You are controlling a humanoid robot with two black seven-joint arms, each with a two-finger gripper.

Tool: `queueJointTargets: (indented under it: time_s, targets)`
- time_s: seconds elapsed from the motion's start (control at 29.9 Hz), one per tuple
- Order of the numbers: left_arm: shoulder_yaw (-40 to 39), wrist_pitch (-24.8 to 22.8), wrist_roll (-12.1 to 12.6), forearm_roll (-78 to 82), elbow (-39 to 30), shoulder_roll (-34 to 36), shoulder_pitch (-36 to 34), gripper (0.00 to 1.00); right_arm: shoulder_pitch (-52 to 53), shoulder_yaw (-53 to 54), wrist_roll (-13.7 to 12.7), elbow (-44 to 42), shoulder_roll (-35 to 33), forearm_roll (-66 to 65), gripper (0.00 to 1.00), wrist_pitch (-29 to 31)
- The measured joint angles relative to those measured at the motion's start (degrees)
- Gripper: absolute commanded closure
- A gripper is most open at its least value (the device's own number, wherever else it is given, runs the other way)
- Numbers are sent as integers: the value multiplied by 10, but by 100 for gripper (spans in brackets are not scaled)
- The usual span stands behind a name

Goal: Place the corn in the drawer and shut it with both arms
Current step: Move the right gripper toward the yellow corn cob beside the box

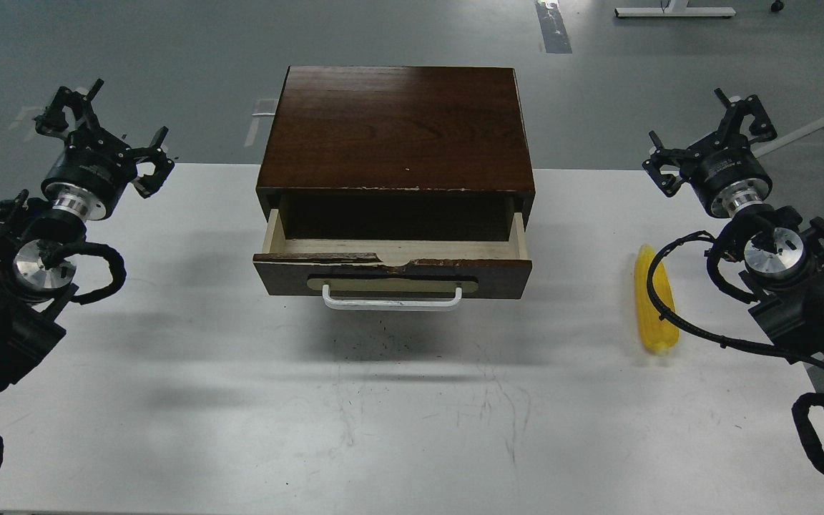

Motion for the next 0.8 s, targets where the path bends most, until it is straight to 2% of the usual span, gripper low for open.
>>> queueJointTargets:
  time_s: [0.17, 0.4, 0.63, 0.8]
  targets:
    - [0, 0, -14, 0, 0, 3, 0, 2, 0, -1, 0, 0, -1, 0, 0, 0]
    - [1, 0, -16, 1, 0, 4, -2, 2, 6, -2, 1, -1, -4, 0, 0, 0]
    - [1, 0, -13, 1, 1, 20, -4, 2, 48, -78, 1, 5, -88, -35, 0, 0]
    - [2, 0, -11, 2, 22, 44, -5, 2, 120, -217, 3, 5, -159, -121, 0, 0]
